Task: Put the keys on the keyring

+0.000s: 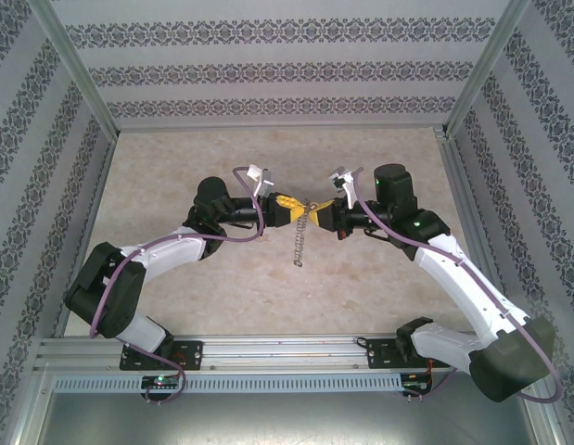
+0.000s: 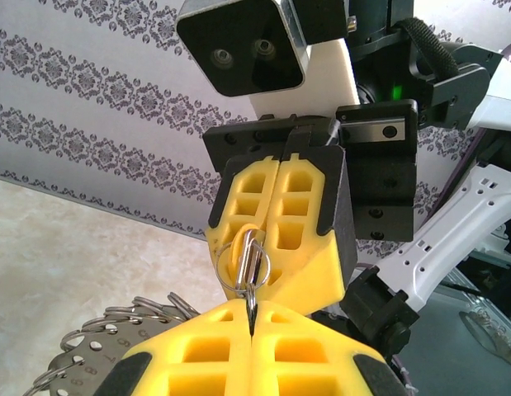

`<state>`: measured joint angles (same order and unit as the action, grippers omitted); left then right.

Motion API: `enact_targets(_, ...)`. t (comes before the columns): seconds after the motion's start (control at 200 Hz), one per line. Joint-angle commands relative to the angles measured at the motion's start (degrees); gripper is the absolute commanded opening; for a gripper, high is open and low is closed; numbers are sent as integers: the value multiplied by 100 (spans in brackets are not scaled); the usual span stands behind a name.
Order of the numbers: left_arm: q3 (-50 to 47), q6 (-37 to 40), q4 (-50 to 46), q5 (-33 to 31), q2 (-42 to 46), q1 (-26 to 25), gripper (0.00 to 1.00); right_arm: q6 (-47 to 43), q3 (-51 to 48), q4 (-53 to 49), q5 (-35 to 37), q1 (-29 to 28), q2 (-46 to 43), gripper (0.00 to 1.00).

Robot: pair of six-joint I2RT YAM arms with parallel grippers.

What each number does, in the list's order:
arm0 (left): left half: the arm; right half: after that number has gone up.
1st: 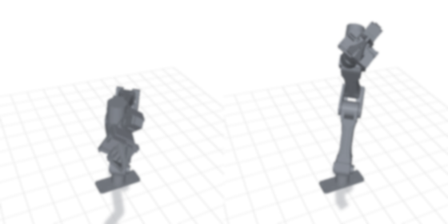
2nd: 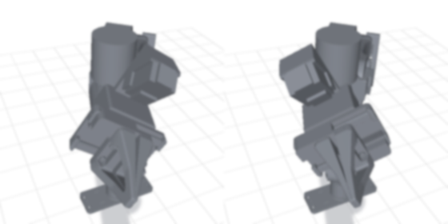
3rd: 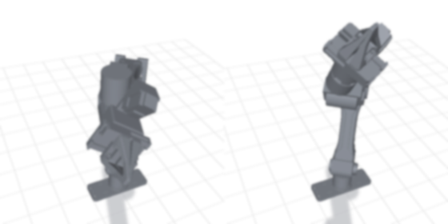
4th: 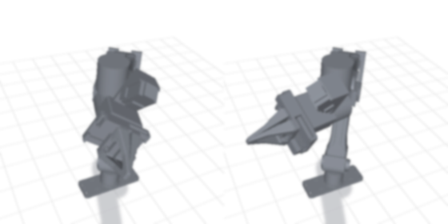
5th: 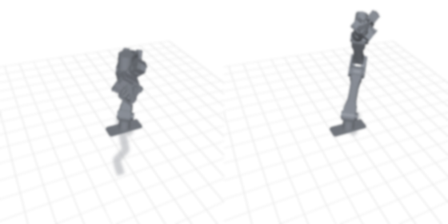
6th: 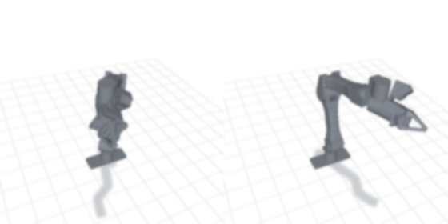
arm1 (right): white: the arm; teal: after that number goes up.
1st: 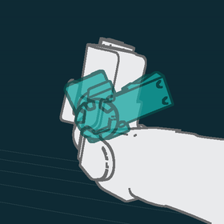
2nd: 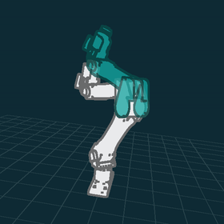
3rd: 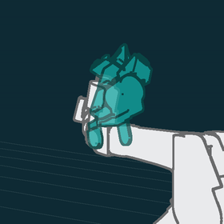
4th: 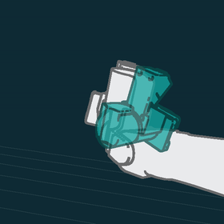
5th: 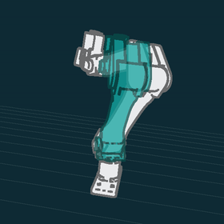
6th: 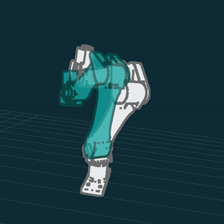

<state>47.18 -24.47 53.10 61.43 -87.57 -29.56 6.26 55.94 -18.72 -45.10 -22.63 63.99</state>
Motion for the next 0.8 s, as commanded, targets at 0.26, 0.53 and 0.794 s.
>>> enact_targets(0.26,66,444,-566,-130,71,6,23,-575,1017,-1016,1077,3,338,0)
enact_targets(0.53,-226,489,-467,-516,336,115,55,-745,1700,-1529,1549,-14,840,0)
enact_targets(0.794,-475,824,-933,-1123,805,195,62,-1036,2772,-2376,1905,-43,1740,0)
